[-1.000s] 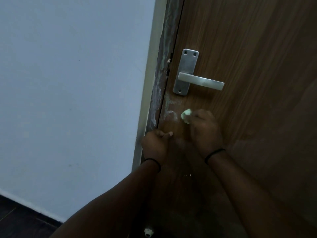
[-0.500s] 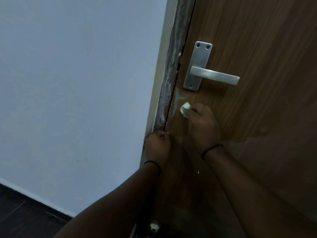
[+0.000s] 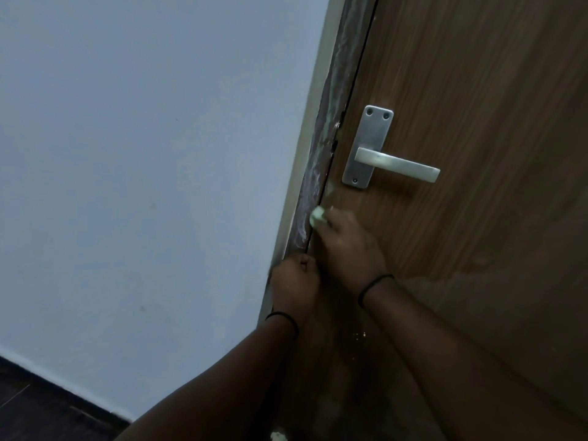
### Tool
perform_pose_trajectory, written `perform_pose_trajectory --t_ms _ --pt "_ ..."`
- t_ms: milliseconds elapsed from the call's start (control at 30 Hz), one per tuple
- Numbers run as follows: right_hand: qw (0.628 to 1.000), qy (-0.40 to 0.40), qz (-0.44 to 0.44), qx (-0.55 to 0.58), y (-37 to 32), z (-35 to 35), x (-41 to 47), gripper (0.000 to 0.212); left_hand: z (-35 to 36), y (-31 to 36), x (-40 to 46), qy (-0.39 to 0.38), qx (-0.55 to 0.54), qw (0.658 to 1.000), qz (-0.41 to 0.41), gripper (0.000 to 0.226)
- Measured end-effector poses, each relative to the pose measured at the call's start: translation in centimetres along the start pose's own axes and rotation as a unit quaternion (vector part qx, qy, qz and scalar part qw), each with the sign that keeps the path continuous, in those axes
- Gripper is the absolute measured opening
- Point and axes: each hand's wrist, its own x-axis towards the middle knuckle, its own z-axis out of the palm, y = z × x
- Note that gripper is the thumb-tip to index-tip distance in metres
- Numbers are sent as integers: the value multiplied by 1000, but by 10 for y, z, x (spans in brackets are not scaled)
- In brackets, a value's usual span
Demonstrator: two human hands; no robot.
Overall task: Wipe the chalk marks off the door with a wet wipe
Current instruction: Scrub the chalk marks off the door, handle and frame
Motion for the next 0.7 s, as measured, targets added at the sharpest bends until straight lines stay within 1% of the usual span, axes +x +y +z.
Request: perform_pose_trajectory --t_ms 33,67,100,133,200,233,300,367,433,467,600,700 --pt "1000 -18 -14 10 1 0 -5 20 -2 0 1 -1 -1 1000 8 23" --pt "998 -38 -42 -12 0 -2 -10 19 -3 0 1 0 0 1000 16 22" --pt "996 -33 -73 -42 5 -3 -14 17 -5 0 1 3 1 1000 23 20" --pt "997 -41 -57 -31 8 -7 -9 17 -6 0 0 8 3 1000 27 18" --pt "1000 8 -1 -19 13 -19 18 14 -7 0 -1 11 0 1000 24 18" --pt "998 36 21 -36 10 -27 31 9 -7 0 -1 9 -4 1000 21 18" --pt "996 42 3 -80 0 -32 41 6 -7 3 -1 3 -3 1000 21 18" --pt "994 -33 0 -103 -10 -33 36 10 -9 7 -2 3 4 999 38 18" --pt "991 -91 9 -101 -15 -35 30 13 -10 11 -2 6 5 999 51 18" --pt "989 -97 12 -107 -16 -39 33 13 -12 13 -2 7 -1 998 56 18" --pt "977 -43 -11 -210 -26 -64 67 8 -17 17 -1 19 -12 997 68 17" --pt "966 -91 -3 -241 -35 -70 78 12 -17 22 3 25 -11 997 66 16"
